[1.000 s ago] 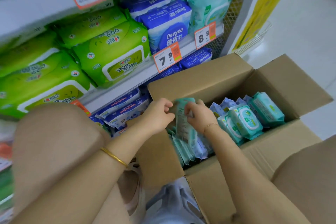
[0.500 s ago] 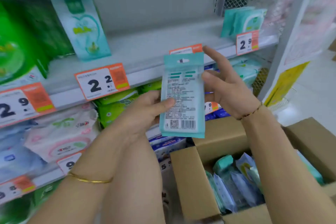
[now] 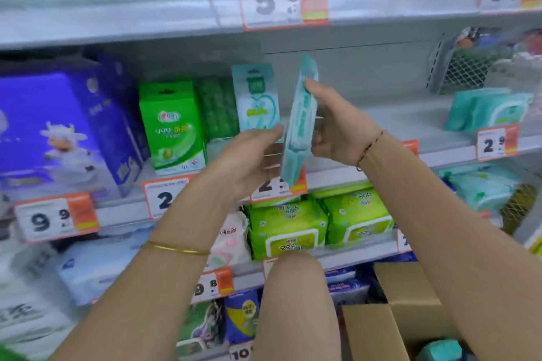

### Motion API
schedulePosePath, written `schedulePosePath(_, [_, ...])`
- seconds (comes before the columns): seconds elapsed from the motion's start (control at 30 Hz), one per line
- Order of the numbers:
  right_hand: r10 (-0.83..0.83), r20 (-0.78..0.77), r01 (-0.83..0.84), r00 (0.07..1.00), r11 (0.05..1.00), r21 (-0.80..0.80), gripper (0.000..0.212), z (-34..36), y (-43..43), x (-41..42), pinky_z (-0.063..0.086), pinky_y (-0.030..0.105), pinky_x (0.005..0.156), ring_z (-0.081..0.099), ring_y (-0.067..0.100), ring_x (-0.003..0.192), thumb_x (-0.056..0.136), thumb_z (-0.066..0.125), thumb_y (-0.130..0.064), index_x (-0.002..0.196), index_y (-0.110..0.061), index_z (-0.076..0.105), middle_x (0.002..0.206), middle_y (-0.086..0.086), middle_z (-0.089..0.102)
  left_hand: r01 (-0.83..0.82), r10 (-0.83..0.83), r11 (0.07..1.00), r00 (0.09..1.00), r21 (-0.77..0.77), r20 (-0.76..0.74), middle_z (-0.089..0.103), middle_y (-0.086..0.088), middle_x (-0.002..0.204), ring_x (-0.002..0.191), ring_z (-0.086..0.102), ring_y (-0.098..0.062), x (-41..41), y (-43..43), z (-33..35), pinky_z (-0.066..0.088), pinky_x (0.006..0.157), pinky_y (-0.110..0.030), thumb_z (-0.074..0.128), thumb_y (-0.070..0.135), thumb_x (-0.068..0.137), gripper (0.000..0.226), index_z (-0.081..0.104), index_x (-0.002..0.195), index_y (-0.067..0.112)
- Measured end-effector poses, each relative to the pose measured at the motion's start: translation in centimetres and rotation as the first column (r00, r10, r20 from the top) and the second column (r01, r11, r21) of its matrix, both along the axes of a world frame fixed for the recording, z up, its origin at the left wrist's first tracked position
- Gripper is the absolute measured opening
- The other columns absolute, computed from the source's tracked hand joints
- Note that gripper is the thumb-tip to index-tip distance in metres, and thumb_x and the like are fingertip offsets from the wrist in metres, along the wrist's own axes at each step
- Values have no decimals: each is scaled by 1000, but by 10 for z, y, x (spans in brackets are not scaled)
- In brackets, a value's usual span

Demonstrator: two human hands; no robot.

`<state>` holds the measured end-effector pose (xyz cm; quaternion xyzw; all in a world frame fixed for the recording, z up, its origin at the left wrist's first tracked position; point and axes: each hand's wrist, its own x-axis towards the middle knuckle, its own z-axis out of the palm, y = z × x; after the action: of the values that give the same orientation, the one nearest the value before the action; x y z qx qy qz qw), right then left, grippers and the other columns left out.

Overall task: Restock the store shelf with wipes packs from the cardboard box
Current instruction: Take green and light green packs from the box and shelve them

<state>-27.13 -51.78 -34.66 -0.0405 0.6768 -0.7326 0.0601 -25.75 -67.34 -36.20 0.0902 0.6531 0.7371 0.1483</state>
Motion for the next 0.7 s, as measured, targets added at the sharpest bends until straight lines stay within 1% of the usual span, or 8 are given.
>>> schedulePosePath(0.1, [-201, -66, 209, 977, 967, 143, 36, 17, -21, -20, 19, 15, 40, 30, 7, 37, 76, 67, -54, 72, -20, 55, 52, -6, 45, -185, 109, 964, 932, -193, -346, 70, -3, 83, 72, 63, -13, -17, -9, 13, 49, 65, -23, 47, 34, 97, 28, 65, 95, 12])
schedulePosePath(0.17, [-293, -194, 332, 936, 918, 217, 38, 23, -34, -36, 27, 14, 34, 44, 6, 38, 74, 71, -53, 76, -17, 59, 53, -7, 52, -266, 123, 935, 862, -233, -492, 68, -5, 87, 75, 63, -13, -28, -12, 19, 50, 67, -25, 57, 26, 93, 16, 62, 99, 12])
schedulePosePath(0.23, [-318, -336, 412, 887, 873, 262, 47, 26, -45, -49, 39, 17, 37, 58, 11, 58, 75, 68, -54, 94, -12, 61, 75, -1, 62, -370, 225, 908, 826, -196, -517, 65, -6, 88, 74, 61, -12, -47, -16, 16, 54, 70, -25, 63, 9, 88, 20, 57, 107, 9])
schedulePosePath(0.3, [-289, -386, 410, 876, 868, 280, 47, 24, -51, -62, 49, 24, 43, 57, 15, 63, 83, 63, -48, 103, -7, 55, 89, 6, 61, -436, 300, 880, 819, -191, -488, 65, -16, 95, 80, 62, -22, -65, -19, 10, 56, 80, -38, 63, 0, 85, 27, 57, 111, 1])
schedulePosePath(0.4, [-280, -356, 416, 891, 817, 399, 34, 7, -48, -78, 57, 47, 72, 58, 24, 71, 89, 60, -27, 107, 1, 58, 98, 17, 63, -504, 344, 818, 815, -277, -466, 68, -23, 102, 87, 65, -30, -88, -23, -6, 54, 86, -47, 67, 1, 82, 28, 61, 109, -1])
schedulePosePath(0.47, [-279, -347, 420, 895, 788, 449, 25, -5, -46, -83, 55, 45, 81, 56, 25, 80, 87, 59, -16, 107, -2, 60, 92, 12, 61, -578, 356, 729, 778, -367, -518, 69, -18, 97, 85, 64, -28, -95, -23, -13, 54, 84, -43, 71, 5, 79, 27, 64, 105, 1])
schedulePosePath(0.57, [-245, -364, 400, 898, 800, 446, 32, -15, -45, -83, 51, 38, 83, 57, 22, 89, 89, 56, -9, 120, -9, 52, 100, 5, 59, -651, 375, 633, 731, -419, -570, 62, -7, 90, 84, 60, -26, -100, -23, -17, 53, 81, -41, 72, 12, 80, 31, 58, 106, 4])
schedulePosePath(0.7, [-237, -411, 423, 880, 783, 455, 41, -17, -46, -86, 51, 35, 85, 58, 22, 93, 87, 60, -7, 125, -11, 47, 109, 8, 61, -642, 386, 665, 733, -382, -560, 56, -6, 84, 91, 63, -32, -105, -23, -17, 55, 81, -48, 71, 9, 80, 25, 50, 94, 10])
